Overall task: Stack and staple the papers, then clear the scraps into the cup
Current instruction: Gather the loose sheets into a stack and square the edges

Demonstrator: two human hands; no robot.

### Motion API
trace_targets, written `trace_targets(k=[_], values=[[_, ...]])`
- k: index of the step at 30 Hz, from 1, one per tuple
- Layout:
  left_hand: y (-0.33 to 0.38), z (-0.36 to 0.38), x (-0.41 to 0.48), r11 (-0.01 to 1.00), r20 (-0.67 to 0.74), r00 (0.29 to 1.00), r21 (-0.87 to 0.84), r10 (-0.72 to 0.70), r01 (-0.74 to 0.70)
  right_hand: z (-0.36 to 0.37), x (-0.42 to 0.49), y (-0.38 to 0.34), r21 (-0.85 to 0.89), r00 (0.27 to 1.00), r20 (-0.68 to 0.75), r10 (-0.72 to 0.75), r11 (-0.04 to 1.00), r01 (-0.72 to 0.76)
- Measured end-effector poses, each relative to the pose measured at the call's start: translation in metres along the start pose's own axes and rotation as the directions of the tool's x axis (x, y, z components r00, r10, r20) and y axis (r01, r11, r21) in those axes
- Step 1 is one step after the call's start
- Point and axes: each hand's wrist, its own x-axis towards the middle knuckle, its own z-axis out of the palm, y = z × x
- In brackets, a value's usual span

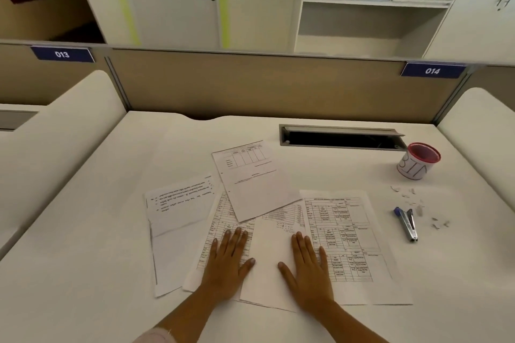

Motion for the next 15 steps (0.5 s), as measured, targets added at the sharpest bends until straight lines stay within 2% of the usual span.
trace_targets(k=[15], values=[[-0.019, 0.001, 0.015, 0.977, -0.169, 0.985, -0.205, 0.024, -0.059, -0.008, 0.025, -0.023, 0.027, 0.998, -0.039, -0.047, 0.998, 0.048]])
